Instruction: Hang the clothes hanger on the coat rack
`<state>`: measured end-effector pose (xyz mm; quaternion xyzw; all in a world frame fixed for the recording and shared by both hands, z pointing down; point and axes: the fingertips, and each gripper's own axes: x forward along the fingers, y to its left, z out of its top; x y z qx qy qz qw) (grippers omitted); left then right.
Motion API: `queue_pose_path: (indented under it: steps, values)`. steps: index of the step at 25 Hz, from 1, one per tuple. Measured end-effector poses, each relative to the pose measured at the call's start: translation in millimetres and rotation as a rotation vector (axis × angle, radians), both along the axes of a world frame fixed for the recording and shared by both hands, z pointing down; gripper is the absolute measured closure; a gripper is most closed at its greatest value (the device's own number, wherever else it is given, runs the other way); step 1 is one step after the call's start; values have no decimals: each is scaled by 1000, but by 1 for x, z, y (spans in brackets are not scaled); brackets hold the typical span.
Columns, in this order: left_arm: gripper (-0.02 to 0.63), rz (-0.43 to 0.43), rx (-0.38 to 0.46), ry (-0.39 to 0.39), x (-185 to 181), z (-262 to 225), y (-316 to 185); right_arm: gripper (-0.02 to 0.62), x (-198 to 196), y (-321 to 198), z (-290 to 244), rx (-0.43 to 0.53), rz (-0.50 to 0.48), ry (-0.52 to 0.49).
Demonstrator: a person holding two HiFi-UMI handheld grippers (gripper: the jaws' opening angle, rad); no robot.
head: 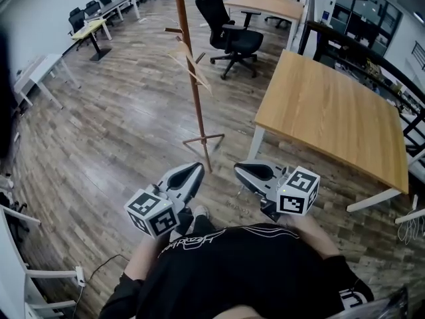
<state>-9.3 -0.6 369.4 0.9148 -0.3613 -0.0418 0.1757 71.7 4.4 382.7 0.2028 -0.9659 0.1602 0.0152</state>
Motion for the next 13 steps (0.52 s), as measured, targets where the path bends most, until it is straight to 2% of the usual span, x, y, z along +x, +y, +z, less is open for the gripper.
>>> queue_pose_path:
  steps: [13]
  values:
    - [598,24,-3,-19,37,7,38,555,37,40,3,22,42,1]
